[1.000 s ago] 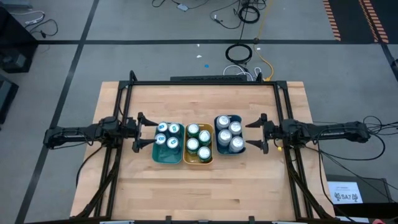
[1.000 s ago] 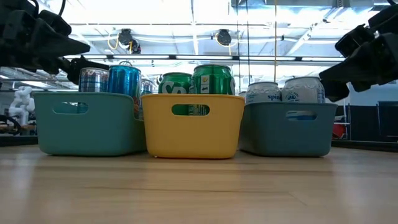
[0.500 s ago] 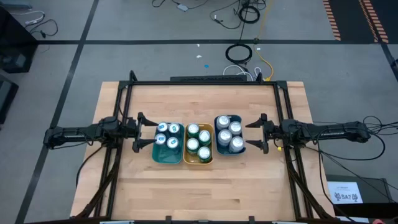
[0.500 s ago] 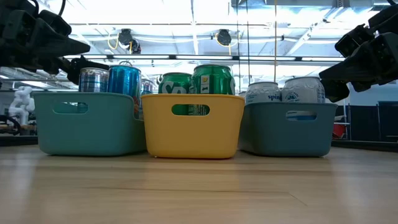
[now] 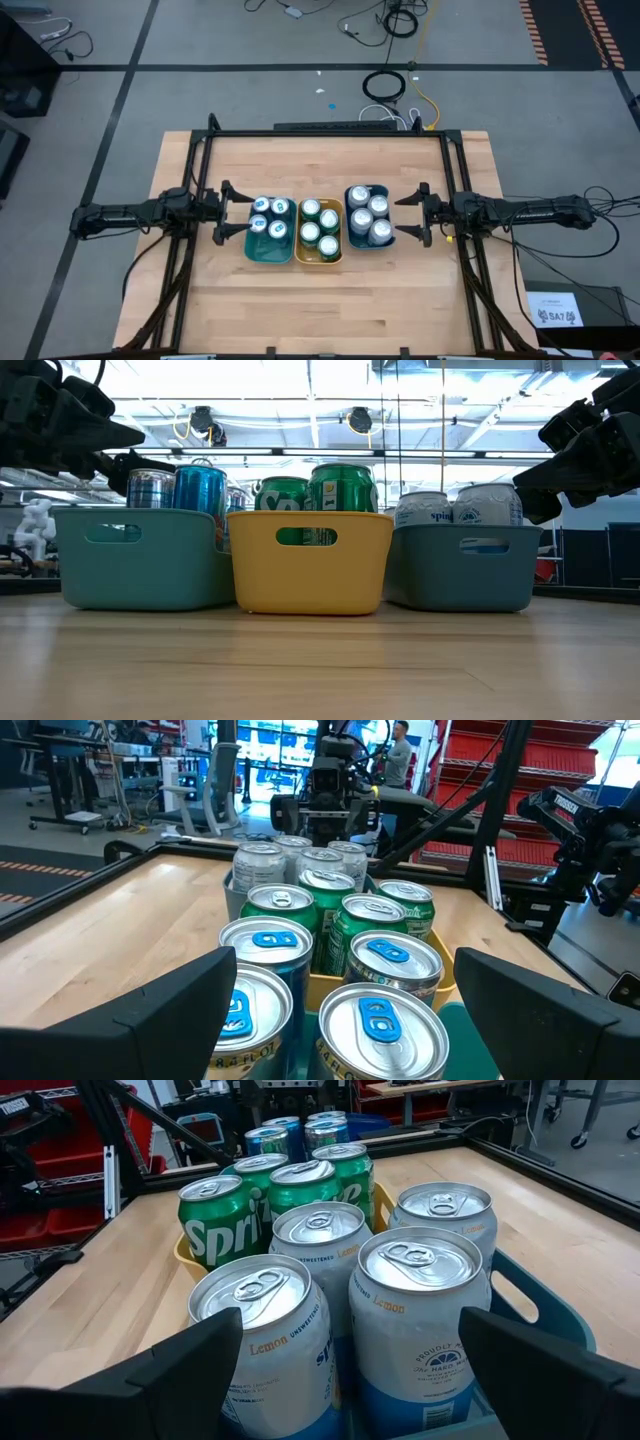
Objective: Sort soda cans
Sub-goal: Return to Home Position
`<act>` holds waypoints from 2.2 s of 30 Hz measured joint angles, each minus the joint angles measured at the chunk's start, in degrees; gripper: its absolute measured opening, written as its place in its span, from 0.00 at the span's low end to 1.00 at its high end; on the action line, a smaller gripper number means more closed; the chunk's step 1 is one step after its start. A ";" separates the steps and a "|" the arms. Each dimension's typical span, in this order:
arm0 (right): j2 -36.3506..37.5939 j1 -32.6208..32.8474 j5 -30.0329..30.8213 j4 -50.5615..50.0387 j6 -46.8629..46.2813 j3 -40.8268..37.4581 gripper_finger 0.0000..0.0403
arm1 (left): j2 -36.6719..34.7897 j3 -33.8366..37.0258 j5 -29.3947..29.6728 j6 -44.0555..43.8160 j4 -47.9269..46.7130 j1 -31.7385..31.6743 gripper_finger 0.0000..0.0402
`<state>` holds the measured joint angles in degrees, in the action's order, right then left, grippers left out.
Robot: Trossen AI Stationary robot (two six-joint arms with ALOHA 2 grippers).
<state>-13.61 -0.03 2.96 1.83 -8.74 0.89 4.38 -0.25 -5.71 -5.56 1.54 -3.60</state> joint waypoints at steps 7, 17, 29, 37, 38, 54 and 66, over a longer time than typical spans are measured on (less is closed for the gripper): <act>0.00 0.02 -0.01 0.00 -0.01 0.00 0.91 | 0.00 0.00 5.77 1.43 -0.59 -0.02 0.95; 0.00 0.02 -0.02 0.02 0.01 0.00 0.91 | 0.00 0.00 16.71 1.51 1.16 -0.07 0.95; 0.00 0.02 -0.02 0.01 0.00 0.00 0.91 | 0.00 0.00 16.71 1.51 1.11 -0.07 0.95; -0.01 0.02 -0.02 0.02 -0.01 0.00 0.91 | 0.00 0.00 16.69 1.52 1.07 -0.07 0.95; 0.00 0.02 -0.02 0.02 0.00 0.00 0.91 | 0.00 0.00 16.69 1.51 1.07 -0.07 0.95; 0.00 0.02 -0.02 0.02 0.00 0.00 0.91 | 0.00 0.00 16.69 1.51 1.01 -0.07 0.95; 0.00 0.02 -0.02 0.02 0.01 0.00 0.91 | 0.00 0.00 16.69 1.51 0.98 -0.06 0.95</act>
<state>-13.61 -0.01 2.94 1.85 -8.73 0.89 4.38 -0.25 10.98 -4.05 2.52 -3.66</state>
